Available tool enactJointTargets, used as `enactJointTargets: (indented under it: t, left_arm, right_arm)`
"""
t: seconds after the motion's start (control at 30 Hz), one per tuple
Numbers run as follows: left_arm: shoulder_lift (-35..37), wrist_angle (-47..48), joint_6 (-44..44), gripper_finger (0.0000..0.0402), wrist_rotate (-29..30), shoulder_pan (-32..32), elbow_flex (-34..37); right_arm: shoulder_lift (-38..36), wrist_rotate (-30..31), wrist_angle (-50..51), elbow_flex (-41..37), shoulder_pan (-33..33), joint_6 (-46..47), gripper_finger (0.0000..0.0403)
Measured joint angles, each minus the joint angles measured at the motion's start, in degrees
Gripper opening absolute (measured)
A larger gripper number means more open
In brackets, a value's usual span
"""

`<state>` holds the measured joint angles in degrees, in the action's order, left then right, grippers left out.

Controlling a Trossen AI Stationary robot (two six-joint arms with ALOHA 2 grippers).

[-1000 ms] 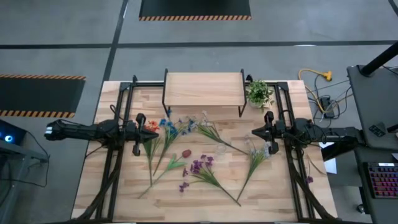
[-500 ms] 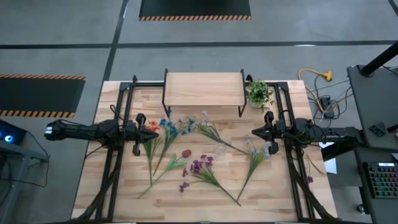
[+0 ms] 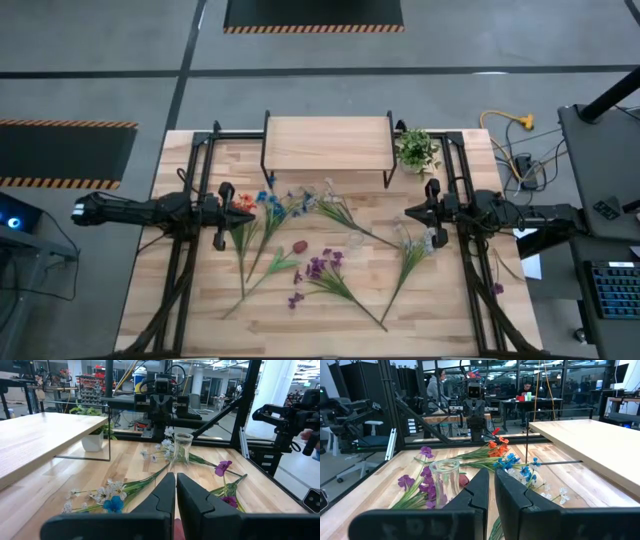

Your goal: Pick and place flowers into a vace then onto a shelf

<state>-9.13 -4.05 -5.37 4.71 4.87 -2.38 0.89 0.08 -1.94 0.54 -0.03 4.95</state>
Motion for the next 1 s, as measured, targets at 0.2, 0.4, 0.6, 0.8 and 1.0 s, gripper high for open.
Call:
enactJointTargets:
  t: [0.2,0.4,0.6,0.8,1.0]
  left_arm:
    - [0.0,0.0,0.0,0.0,0.0,0.0,0.0]
    - [0.0,0.0,0.0,0.0,0.0,0.0,0.0]
    - [0.0,0.0,8.9,0.0,0.0,0.0,0.0]
    - [0.0,0.0,10.5,0.0,0.0,0.0,0.0]
    - [0.0,0.0,10.5,0.0,0.0,0.0,0.0]
  right_arm:
    - [0.0,0.0,0.0,0.0,0.0,0.0,0.0022]
    - [0.0,0.0,0.0,0.0,0.0,0.0,0.0022]
    - [0.0,0.0,0.0,0.0,0.0,0.0,0.0022]
    - [0.0,0.0,0.0,0.0,0.0,0.0,0.0022]
    - [0.0,0.0,-0.4,0.0,0.0,0.0,0.0022]
